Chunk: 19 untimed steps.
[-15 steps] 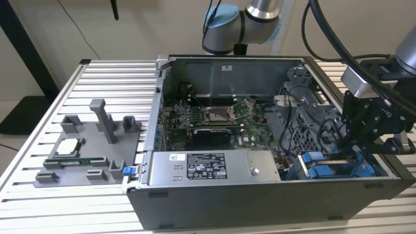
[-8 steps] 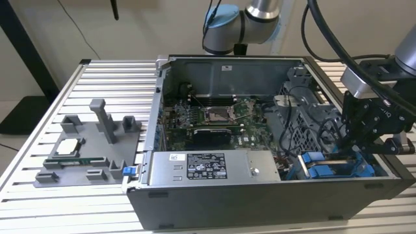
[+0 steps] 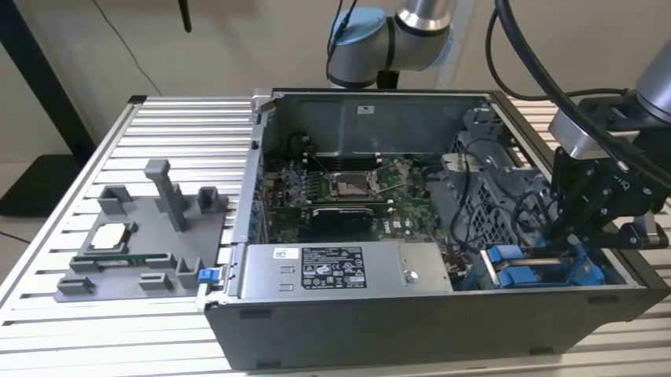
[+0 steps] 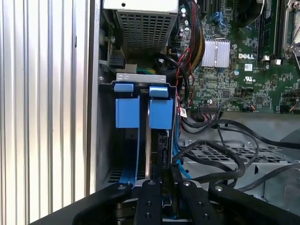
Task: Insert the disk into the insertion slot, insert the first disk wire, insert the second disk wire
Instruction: 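Insert the first disk wire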
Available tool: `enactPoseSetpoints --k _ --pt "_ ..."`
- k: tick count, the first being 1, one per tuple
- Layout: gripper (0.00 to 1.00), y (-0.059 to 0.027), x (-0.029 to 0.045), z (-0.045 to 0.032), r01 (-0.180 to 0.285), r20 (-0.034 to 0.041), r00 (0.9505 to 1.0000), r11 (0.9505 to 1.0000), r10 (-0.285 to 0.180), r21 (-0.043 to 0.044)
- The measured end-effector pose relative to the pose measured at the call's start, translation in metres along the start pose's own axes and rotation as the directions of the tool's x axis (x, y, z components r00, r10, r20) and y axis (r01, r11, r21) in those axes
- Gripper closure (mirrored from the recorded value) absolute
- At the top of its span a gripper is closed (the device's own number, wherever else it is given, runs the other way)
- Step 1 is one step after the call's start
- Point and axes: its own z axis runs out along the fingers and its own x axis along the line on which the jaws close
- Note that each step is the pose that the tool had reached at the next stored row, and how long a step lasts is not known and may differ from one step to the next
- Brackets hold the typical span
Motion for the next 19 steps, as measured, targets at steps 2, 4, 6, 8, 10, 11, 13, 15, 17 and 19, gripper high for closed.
enactPoseSetpoints --k 2,4,6,8,10,11,13,15,17,19 --pt "1.00 -0.0001 -0.0001 0.0002 -0.004 0.0003 1.0000 1.0000 0.004 0.0002" --pt "1.00 -0.0001 -0.0003 0.0003 -0.009 0.0004 1.0000 1.0000 0.009 0.0005" --pt "1.00 -0.0003 -0.0008 0.0012 -0.015 0.0023 0.9999 0.9999 0.015 0.0009" --pt "1.00 -0.0003 -0.0008 0.0008 -0.022 0.0013 0.9997 0.9997 0.022 0.0011" --pt "1.00 -0.0002 -0.0009 0.0009 -0.030 0.0005 0.9995 0.9995 0.030 0.0016" --pt "1.00 -0.0002 -0.0009 0.0013 -0.033 0.0004 0.9994 0.9994 0.033 0.0017" --pt "1.00 -0.0002 -0.0007 0.0031 -0.038 0.0010 0.9993 0.9993 0.038 0.0020" --pt "1.00 -0.0002 -0.0006 0.0050 -0.042 0.0001 0.9991 0.9991 0.042 0.0020" --pt "1.00 -0.0002 -0.0005 0.0068 -0.044 0.0000 0.9990 0.9990 0.044 0.0018" --pt "1.00 -0.0003 -0.0005 0.0078 -0.045 0.0014 0.9990 0.9990 0.045 0.0015"
